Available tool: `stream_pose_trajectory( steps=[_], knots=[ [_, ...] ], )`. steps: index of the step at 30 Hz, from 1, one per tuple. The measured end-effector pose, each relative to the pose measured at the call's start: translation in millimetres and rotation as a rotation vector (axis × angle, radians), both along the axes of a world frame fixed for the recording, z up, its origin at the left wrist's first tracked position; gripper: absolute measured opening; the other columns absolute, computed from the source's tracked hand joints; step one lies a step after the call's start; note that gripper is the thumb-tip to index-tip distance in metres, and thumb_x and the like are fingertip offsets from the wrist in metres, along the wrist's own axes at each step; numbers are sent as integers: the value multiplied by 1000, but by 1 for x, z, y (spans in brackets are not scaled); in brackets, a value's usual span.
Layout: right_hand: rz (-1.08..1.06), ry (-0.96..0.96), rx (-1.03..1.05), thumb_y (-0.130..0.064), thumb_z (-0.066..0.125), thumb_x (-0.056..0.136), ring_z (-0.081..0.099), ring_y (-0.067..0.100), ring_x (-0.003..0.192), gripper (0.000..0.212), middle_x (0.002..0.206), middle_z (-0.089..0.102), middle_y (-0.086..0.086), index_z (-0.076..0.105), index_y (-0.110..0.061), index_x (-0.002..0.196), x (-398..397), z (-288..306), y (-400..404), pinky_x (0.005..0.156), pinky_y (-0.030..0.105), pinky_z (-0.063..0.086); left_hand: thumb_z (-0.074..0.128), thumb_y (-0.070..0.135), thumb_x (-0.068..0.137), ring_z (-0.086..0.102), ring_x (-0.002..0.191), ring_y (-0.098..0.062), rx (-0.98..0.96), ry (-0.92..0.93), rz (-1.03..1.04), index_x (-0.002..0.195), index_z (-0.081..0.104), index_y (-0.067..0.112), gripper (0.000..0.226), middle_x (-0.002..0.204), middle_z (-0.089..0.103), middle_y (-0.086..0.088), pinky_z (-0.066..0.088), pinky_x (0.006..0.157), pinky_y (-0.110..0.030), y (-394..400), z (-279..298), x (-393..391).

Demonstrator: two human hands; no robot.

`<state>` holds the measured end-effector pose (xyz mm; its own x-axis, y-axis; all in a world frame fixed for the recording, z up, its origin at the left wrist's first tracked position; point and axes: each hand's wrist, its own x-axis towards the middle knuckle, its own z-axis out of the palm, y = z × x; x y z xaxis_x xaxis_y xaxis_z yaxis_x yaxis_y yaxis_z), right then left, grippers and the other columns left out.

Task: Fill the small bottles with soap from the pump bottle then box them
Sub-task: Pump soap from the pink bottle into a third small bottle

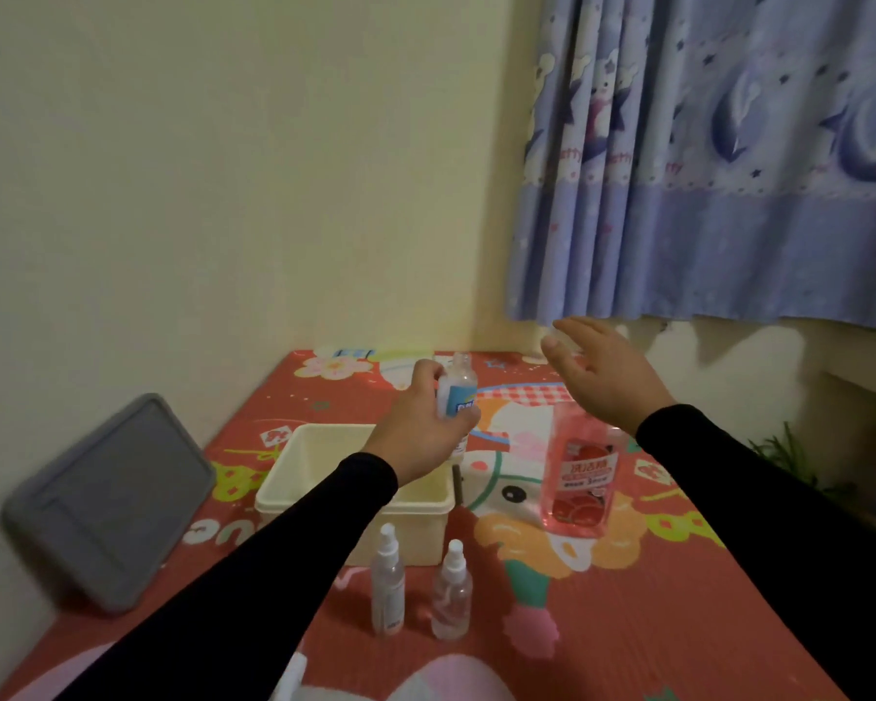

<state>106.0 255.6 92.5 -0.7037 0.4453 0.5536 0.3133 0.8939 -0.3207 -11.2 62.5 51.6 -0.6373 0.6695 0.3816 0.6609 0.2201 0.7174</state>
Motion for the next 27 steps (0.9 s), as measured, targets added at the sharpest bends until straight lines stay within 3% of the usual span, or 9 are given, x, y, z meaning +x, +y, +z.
stream_pose_trajectory(
  steps=[3,6,8,11,13,21,27],
  knots=[
    [-22,27,0,-48,39,97,44,23,132,55,141,51,9,53,-9,134,-3,9,20,107,36,35,60,38,90,63,84,-27,-19,-5,-50,117,35,20,41,100,61,-7,53,76,-43,24,2,1],
    [-56,52,-53,-48,37,98,44,23,131,55,140,52,9,54,-10,133,-7,16,40,107,38,35,59,35,91,57,73,-17,-52,16,-80,116,35,22,38,91,53,3,46,61,-26,47,1,-1],
    [-71,66,-79,-49,34,98,49,26,125,54,132,58,10,60,-10,124,-11,18,51,103,39,39,60,34,90,56,73,-13,-66,24,-90,115,36,24,35,97,55,2,43,57,-19,60,0,-2],
    [-110,91,-129,-48,31,99,58,33,100,52,100,66,14,64,-7,94,-16,23,62,88,40,46,59,32,89,63,82,-21,-126,22,-117,121,38,24,39,105,60,-3,53,72,-36,77,-2,-3],
    [-115,94,-201,-46,30,100,58,35,94,54,92,64,14,61,-3,88,-19,25,66,84,39,44,59,28,89,62,90,-25,-151,22,-139,123,40,22,40,108,59,-4,53,80,-41,85,-3,-3],
    [-149,-9,-397,-50,21,101,55,34,107,63,112,63,20,62,-3,96,-30,23,80,93,38,37,59,26,89,59,95,-24,-126,54,-187,125,44,22,39,113,55,0,52,84,-43,111,0,-5],
    [-176,-145,-435,-46,15,102,55,34,110,64,111,62,21,62,-3,106,-41,19,84,93,36,36,56,28,92,50,99,-17,-97,142,-201,135,41,23,46,127,54,-3,36,77,-25,123,6,-5]
  ],
)
